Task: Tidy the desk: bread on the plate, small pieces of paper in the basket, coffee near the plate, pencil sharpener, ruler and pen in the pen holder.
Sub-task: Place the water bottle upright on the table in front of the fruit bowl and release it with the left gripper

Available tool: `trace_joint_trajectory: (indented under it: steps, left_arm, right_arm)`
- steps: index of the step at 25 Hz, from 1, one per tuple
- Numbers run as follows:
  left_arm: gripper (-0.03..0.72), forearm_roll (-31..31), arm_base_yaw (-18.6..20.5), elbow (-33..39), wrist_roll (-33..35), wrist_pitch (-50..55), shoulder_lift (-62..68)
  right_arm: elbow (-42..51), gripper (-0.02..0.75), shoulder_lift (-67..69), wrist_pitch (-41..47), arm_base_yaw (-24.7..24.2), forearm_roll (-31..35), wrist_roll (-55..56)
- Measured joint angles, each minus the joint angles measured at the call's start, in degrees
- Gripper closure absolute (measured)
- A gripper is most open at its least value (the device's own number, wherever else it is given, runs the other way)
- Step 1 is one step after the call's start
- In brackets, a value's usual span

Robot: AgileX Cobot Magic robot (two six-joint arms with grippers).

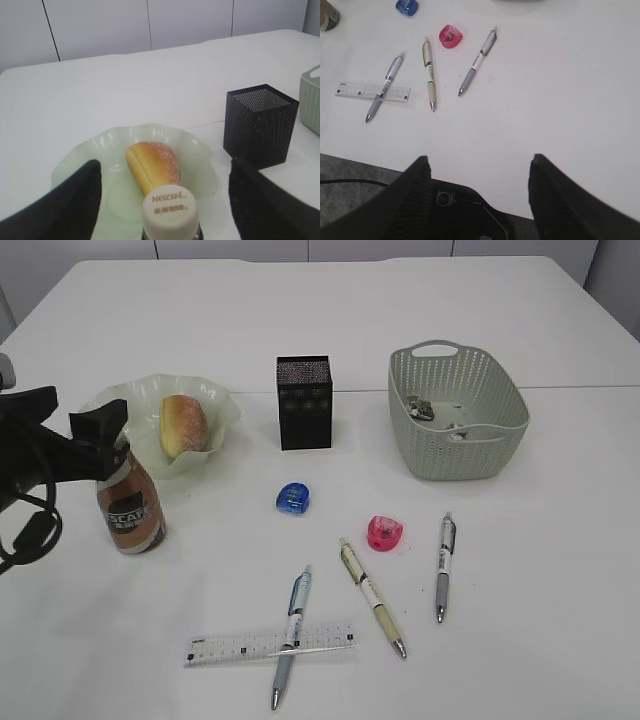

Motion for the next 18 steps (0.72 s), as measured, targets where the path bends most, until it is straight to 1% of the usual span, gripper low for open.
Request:
trace_joint_trajectory:
  steps: [6,10,14,16,18]
  left_arm:
    - [0.115,-4.0,0.0,0.1,0.0,20.6,-14.0]
    - [0.176,-4.2,0.0,0.1,0.0,34.5,-24.2]
    - [0.207,-4.2,0.0,-3.3,0.0,50.3,-32.7]
    - [0.209,-3.0,0.0,-5.8,0.0,58.1,-35.3]
    - [0.210,-0.9,1.0,-8.8,0.0,65.6,-36.8]
  right_arm:
    - [0.0,0.287,0.0,0.0,0.0,1.6,0.1]
    - [0.0,0.287,0.0,0.0,0.0,2.5,0.1]
    - [0.0,0.287,0.0,0.0,0.0,2.7,0.1]
    - [0.0,0.286,0.0,0.0,0.0,3.6,0.1]
    - [0.0,0.286,0.0,0.0,0.0,4.5,0.1]
